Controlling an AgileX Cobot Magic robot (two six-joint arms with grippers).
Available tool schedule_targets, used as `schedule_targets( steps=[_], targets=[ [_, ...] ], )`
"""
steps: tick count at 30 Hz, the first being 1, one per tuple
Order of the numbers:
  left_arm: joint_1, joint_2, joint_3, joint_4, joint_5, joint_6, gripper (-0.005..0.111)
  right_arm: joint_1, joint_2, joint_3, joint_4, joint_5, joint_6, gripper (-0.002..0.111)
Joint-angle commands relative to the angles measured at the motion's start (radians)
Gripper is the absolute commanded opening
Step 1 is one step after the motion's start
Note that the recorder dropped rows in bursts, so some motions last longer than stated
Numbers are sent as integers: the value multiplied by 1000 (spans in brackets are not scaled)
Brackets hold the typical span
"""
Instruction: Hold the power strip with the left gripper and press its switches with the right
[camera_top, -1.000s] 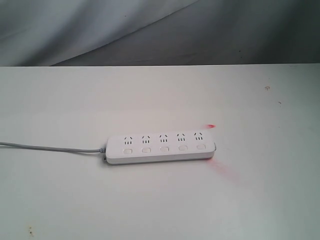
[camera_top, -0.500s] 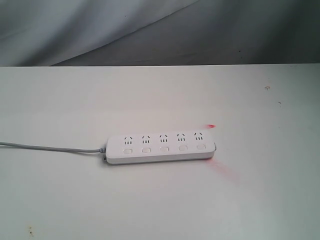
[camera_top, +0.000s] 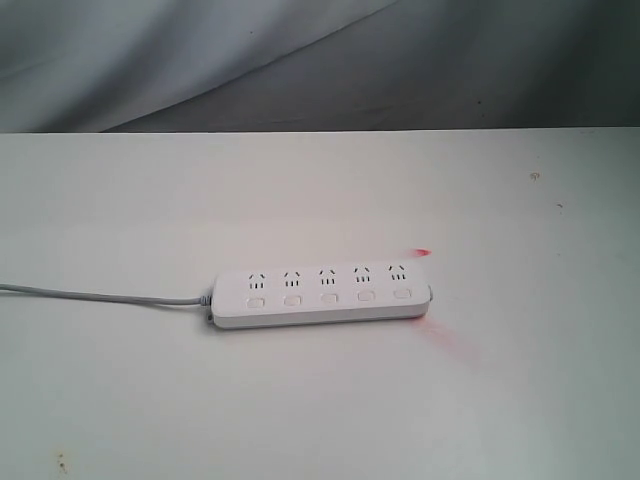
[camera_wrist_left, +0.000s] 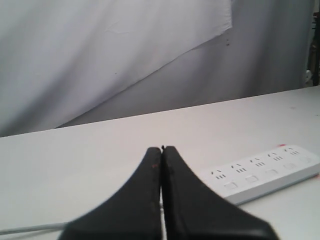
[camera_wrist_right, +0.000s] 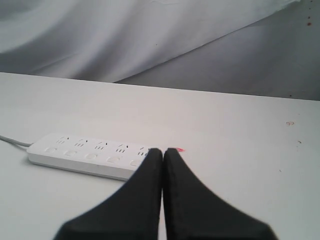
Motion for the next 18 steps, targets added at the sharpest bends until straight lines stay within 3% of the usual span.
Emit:
schedule_targets(
  steps=[1,18],
  targets=[
    [82,-4,4,-7,4,-18,0,-3,-4,4,5,-8,-1,0],
    [96,-4,4,-19,30,-74,0,-3,-4,4,5,-8,-1,0]
  ],
)
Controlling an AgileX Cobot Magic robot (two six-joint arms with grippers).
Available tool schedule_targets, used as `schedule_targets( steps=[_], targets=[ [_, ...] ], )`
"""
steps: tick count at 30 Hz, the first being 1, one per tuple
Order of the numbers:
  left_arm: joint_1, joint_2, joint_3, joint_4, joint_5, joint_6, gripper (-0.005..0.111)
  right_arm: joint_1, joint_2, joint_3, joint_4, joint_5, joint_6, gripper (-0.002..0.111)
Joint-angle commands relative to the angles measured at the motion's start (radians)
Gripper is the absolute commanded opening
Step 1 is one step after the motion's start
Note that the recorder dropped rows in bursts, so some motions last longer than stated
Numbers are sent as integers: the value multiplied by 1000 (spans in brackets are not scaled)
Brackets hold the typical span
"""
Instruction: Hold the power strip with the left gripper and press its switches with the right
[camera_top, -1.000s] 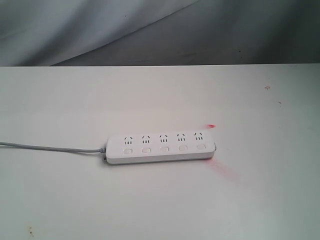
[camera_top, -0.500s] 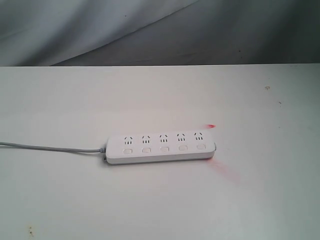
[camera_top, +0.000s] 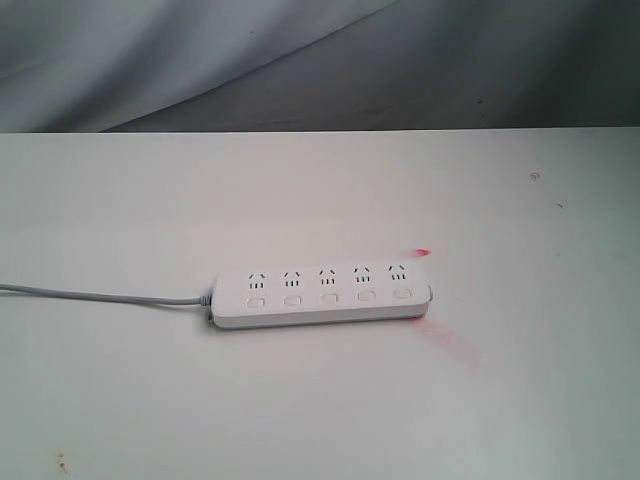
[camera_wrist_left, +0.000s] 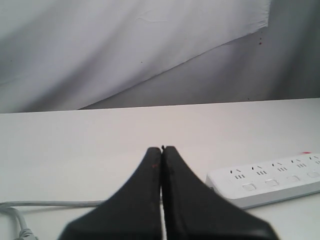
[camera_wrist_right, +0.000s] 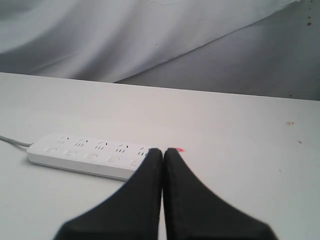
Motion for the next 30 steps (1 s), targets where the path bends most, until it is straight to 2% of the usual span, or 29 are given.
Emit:
schedule_targets(
  steps=[1,27,30],
  targets=[
    [2,-4,4,-9,0,-13,0,-3,-4,4,5,-8,-1,0],
    [2,-4,4,-9,0,-9,0,-3,-4,4,-2,-8,-1,0],
    [2,-4,4,-6,0,-9,0,-54,-4,4,-2,-8,-1,0]
  ],
)
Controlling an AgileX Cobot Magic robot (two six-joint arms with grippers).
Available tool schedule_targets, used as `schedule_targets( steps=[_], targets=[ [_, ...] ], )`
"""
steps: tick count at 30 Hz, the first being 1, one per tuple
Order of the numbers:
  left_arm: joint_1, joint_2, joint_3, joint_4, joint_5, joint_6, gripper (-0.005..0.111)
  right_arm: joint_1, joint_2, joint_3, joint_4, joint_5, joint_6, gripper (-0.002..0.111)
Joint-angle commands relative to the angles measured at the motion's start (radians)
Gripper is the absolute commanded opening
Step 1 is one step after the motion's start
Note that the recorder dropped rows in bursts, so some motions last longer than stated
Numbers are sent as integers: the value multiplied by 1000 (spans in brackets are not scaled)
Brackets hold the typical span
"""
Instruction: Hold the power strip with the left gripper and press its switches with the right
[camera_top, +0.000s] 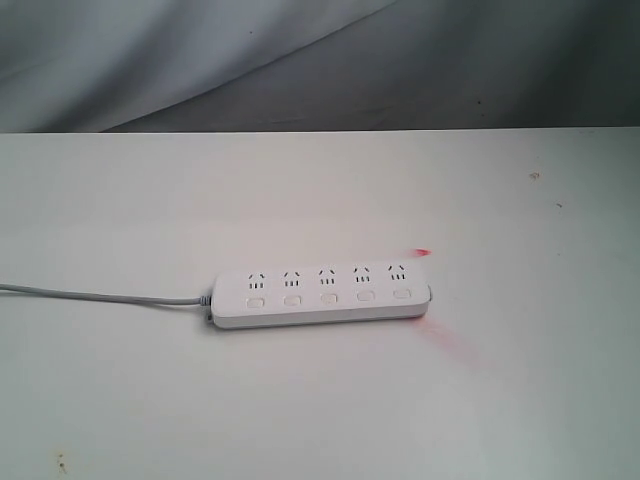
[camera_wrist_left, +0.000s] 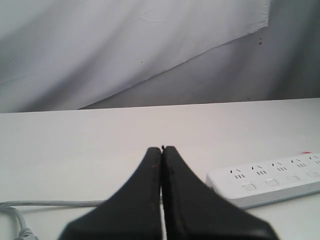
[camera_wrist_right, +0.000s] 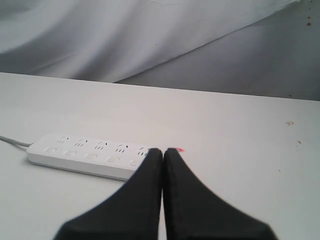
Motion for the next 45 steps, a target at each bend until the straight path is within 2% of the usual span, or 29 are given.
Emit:
schedule_targets(
  steps=[1,10,14,36,38,43,45],
  targets=[
    [2,-4,4,-4,0,-9,0,-73,-4,4,-2,-8,-1,0],
    [2,-4,4,-4,0,-9,0,-323,-4,4,-2,-8,-1,0],
    [2,-4,4,-4,0,-9,0,-399,-4,4,-2,-8,-1,0],
    [2,-4,4,-4,0,-9,0,-409,-4,4,-2,-6,-3,0],
    [2,-4,4,-4,0,-9,0,-409,-4,4,81,-6,-93,0],
    [2,-4,4,-4,0,-9,0,-409,-4,4,511,-24,-651,0],
    [2,-4,4,-4,0,-9,0,-409,-4,4,608,-44,-754,0]
  ],
)
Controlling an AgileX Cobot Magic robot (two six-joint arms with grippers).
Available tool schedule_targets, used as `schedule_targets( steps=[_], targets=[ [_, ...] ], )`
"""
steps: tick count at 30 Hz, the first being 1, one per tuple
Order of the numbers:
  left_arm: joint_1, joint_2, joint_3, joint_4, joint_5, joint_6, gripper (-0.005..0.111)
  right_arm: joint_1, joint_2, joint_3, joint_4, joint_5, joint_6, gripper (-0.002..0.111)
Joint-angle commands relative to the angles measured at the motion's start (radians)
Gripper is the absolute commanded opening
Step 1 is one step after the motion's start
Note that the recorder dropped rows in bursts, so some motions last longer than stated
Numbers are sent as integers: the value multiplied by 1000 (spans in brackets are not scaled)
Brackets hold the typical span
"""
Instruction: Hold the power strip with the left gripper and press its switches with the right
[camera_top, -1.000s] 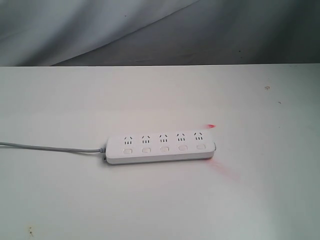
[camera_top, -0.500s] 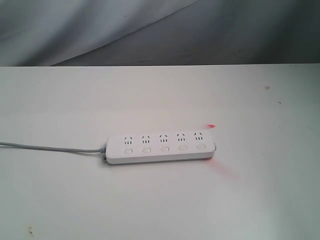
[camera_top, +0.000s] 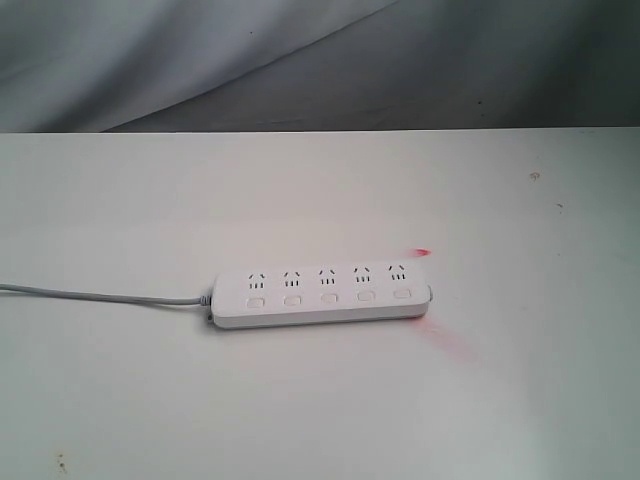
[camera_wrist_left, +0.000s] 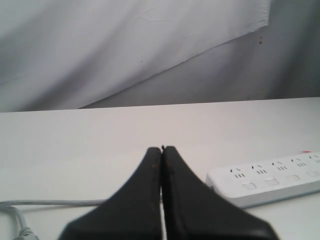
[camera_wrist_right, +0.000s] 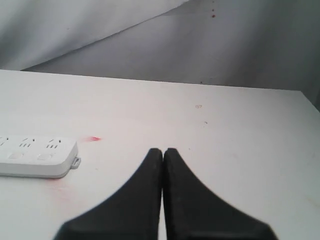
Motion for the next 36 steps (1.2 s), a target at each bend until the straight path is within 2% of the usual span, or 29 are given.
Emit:
schedule_targets(
  steps=[1,12,29,36],
  targets=[
    [2,-4,4,-4,-2,-9,0,-6,-4,4,188,-47,-217,0],
    [2,-4,4,-4,-2,-9,0,-6,-4,4,292,-69,-331,0],
    [2,-4,4,-4,-2,-9,0,-6,-4,4,292,-69,-331,0],
    [2,-4,4,-4,-2,-9,0,-64,-4,4,292,-69,-331,0]
  ],
)
